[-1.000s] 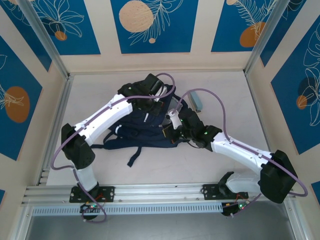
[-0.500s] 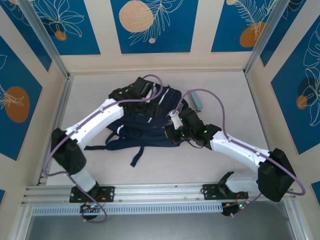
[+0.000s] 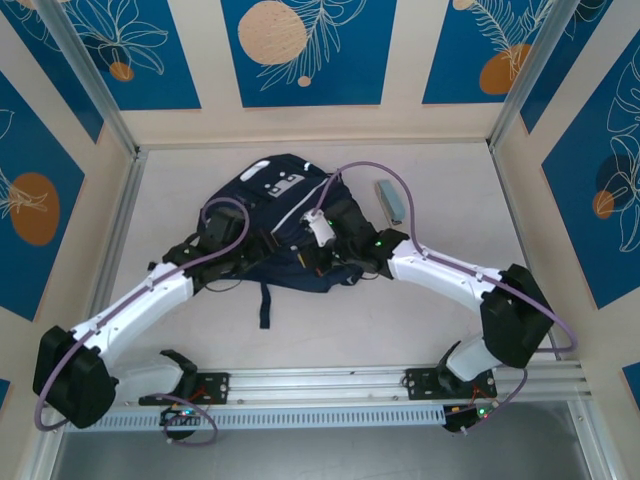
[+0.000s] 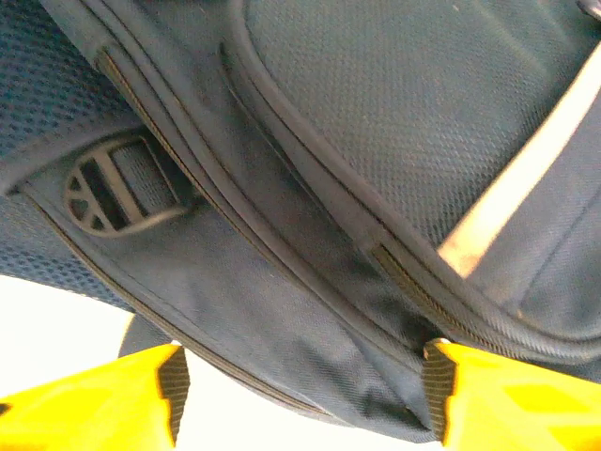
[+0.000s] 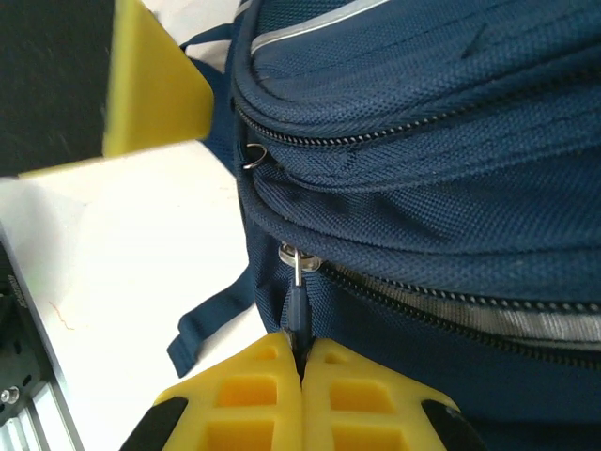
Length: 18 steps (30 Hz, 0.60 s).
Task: Pack the student bag
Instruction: Zip the student bag at the center of the table.
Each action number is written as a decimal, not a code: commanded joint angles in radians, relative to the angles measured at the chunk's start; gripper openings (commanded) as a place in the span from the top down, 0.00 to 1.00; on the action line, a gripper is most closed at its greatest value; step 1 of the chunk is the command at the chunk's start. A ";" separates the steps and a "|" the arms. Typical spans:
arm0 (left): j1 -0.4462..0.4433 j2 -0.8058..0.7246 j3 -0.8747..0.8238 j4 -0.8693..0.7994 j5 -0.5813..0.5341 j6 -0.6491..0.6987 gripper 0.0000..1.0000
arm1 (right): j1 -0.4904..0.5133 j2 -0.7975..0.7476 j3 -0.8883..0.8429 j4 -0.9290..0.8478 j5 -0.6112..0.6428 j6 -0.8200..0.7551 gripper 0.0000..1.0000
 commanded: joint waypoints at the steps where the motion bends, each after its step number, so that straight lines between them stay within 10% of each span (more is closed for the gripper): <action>1: 0.014 -0.060 -0.047 0.101 -0.042 -0.175 0.51 | 0.013 0.032 0.084 0.052 -0.038 0.017 1.00; 18: 0.071 -0.013 -0.161 0.312 -0.039 -0.306 0.59 | 0.051 0.076 0.152 0.006 -0.070 0.033 1.00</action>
